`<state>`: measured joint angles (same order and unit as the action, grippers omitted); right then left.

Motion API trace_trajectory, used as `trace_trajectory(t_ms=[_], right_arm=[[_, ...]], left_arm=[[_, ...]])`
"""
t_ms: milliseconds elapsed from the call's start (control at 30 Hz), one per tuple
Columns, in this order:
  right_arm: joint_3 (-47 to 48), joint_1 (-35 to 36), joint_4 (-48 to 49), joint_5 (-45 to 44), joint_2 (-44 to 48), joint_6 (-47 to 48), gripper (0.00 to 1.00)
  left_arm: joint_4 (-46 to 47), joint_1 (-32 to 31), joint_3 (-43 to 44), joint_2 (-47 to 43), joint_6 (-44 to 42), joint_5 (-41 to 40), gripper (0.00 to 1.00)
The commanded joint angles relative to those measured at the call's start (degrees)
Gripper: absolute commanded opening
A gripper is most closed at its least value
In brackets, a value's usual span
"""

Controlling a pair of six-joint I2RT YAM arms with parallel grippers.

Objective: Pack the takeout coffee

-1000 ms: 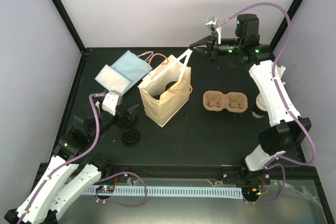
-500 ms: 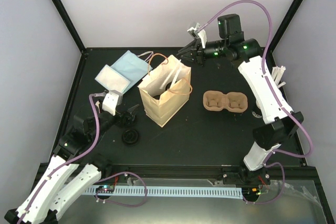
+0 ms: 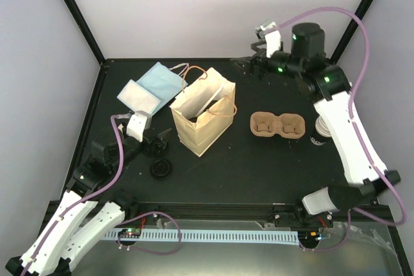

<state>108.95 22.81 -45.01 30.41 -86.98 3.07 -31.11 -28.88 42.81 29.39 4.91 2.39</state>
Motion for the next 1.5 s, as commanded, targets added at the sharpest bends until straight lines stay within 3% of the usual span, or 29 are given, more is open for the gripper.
trace_trajectory(t_ms=[0,200,367,500,733,933,1000,1200,1467], right_arm=[[-12.1,0.2,15.1,-14.6,11.3,-7.2,1.00],[-39.4,0.2,37.3,-20.2,30.0,-12.8,1.00],[-58.5,0.2,45.5,-22.1,37.2,-19.8,1.00],[-67.7,0.3,47.2,-26.4,40.8,-19.1,1.00],[-78.0,0.3,49.9,-33.0,43.1,-11.9,1.00],[-83.3,0.2,52.8,-34.6,43.2,0.7,1.00],[-86.2,-0.4,57.7,-38.5,42.6,1.8,0.99],[-96.5,-4.8,84.1,-38.3,37.0,4.9,0.89],[-96.6,-16.8,92.8,-31.5,25.1,-0.9,0.85]], left_arm=[[1.6,0.0,0.2,0.3,-0.8,-0.8,0.99],[2.0,0.0,0.0,0.8,-1.0,-0.6,0.99],[2.9,0.0,-0.7,0.9,-2.1,0.8,0.99],[4.6,0.0,-2.5,0.3,-2.7,1.9,0.99],[7.3,0.0,-6.1,-1.8,-3.0,-2.0,0.99],[9.5,0.0,-9.6,-3.0,-0.4,-5.6,0.99],[10.3,0.0,-10.4,-3.1,-0.3,-6.0,0.99],[14.8,0.9,-13.0,-2.6,1.3,-11.2,0.99],[18.5,0.9,-13.0,-2.4,5.7,-18.6,0.99]])
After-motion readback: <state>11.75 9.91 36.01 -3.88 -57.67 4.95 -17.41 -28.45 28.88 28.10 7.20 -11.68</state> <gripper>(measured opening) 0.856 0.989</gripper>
